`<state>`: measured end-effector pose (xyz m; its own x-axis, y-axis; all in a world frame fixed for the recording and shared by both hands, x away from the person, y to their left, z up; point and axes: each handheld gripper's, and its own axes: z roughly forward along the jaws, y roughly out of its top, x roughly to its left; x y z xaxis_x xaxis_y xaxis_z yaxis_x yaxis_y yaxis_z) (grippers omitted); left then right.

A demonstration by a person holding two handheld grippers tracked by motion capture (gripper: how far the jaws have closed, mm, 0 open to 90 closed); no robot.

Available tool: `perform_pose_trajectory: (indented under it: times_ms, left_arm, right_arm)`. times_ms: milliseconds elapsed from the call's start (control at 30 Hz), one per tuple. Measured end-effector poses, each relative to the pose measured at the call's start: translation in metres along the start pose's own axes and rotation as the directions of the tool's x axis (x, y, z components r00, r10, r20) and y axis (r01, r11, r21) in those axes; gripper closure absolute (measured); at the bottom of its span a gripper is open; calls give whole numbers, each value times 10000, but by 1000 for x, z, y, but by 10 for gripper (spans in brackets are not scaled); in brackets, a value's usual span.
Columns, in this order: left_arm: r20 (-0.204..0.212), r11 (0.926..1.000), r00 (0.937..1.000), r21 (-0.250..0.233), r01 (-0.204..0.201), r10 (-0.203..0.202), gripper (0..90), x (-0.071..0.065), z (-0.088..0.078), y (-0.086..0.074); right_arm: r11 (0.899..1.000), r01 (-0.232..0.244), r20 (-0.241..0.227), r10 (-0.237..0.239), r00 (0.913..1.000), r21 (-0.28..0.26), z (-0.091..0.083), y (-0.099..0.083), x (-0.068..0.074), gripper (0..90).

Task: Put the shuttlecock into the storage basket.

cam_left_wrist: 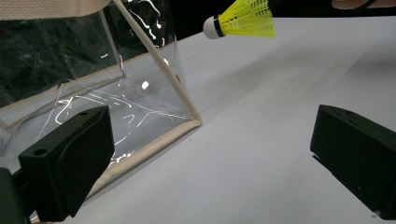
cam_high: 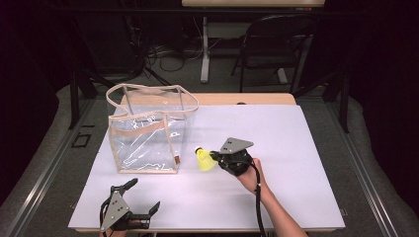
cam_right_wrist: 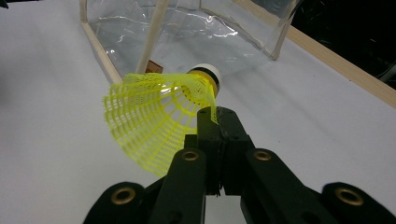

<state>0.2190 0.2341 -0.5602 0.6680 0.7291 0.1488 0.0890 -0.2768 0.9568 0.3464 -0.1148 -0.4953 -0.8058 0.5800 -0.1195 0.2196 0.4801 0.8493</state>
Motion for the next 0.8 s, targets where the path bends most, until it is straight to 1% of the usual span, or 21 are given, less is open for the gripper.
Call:
perform_pose_trajectory:
  times_ms: [267, 467, 667, 800]
  left_arm:
    - [8, 10000, 10000, 9, -44, 44, 0, 0, 0, 0]
    - [11, 10000, 10000, -21, -7, 7, 0, 0, 0, 0]
    - [6, 10000, 10000, 4, -61, 61, 0, 0, 0, 0]
    - [14, 10000, 10000, -30, -7, 7, 0, 0, 0, 0]
  right_arm:
    - [10000, -36, 64, 37, 10000, -67, -2, 2, -1, 894]
    - [10000, 20, 72, -20, 10000, -90, -5, 7, -3, 894]
    - [9999, 30, 102, -28, 9999, -129, -7, 11, -4, 894]
    - [9999, 48, 122, -46, 9999, -155, -9, 13, -4, 894]
